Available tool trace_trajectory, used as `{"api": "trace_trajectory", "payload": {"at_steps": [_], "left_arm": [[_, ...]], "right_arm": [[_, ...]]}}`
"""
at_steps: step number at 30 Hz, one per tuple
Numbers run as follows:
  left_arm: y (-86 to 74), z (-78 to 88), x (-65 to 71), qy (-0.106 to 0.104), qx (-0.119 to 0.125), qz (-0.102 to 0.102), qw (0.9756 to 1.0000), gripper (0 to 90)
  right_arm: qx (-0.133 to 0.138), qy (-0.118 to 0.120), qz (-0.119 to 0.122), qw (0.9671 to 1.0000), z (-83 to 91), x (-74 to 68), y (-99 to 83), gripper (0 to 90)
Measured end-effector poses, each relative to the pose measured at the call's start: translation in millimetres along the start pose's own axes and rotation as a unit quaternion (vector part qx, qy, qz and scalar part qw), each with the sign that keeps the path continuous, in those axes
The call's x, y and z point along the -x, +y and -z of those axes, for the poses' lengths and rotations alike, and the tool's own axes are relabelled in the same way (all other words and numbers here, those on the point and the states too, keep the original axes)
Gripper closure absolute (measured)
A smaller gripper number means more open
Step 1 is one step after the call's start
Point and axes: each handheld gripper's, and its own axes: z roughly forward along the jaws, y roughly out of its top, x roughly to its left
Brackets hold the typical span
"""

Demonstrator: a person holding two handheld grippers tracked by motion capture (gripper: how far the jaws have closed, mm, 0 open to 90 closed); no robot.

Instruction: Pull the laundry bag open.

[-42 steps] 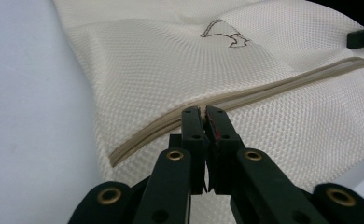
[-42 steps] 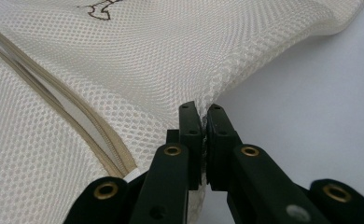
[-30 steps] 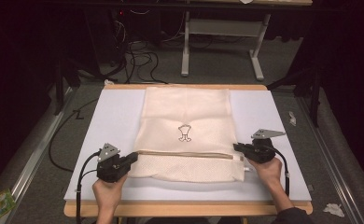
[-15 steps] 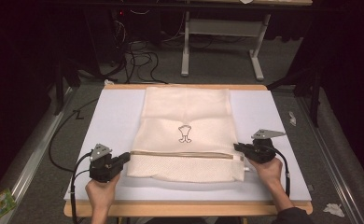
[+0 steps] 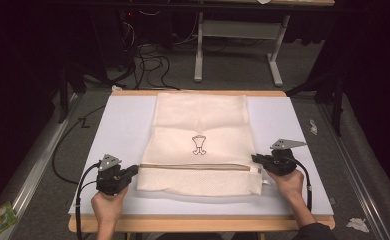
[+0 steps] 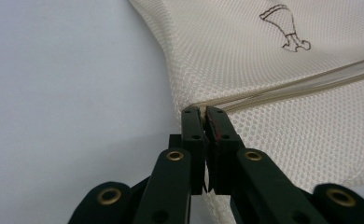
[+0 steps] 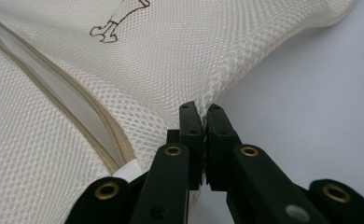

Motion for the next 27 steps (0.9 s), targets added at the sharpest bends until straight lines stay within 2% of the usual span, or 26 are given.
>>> {"api": "trace_trajectory", "payload": {"at_steps": [2,7,11,15,21,27], "left_arm": [[0.2,-1.2,2.8,0.007,-0.003,-0.006,1.0000,87.2],[1.2,0.3,3.8,-0.011,-0.001,0.004,0.9999,87.1],[2.2,-0.9,7.5,-0.011,-0.005,-0.004,0.9999,87.0],[0.2,-5.2,11.3,-0.021,-0.011,-0.007,0.9997,86.8],[-0.9,-10.3,14.1,-0.023,-0.018,-0.011,0.9995,86.5],[-1.2,-9.6,12.3,-0.021,-0.014,-0.009,0.9996,85.2]], "right_arm": [[-0.001,-0.002,0.000,1.0000,-0.2,0.3,-0.4,88.5],[0.001,0.001,-0.011,0.9999,0.7,3.7,-2.2,88.3],[0.003,-0.001,-0.013,0.9999,2.3,3.8,-1.9,87.8],[-0.001,-0.001,-0.019,0.9998,2.6,8.7,-4.5,87.2],[-0.009,-0.005,-0.025,0.9996,2.7,11.9,-9.8,85.6],[-0.017,-0.008,-0.024,0.9996,-1.7,10.0,-12.3,83.2]]}}
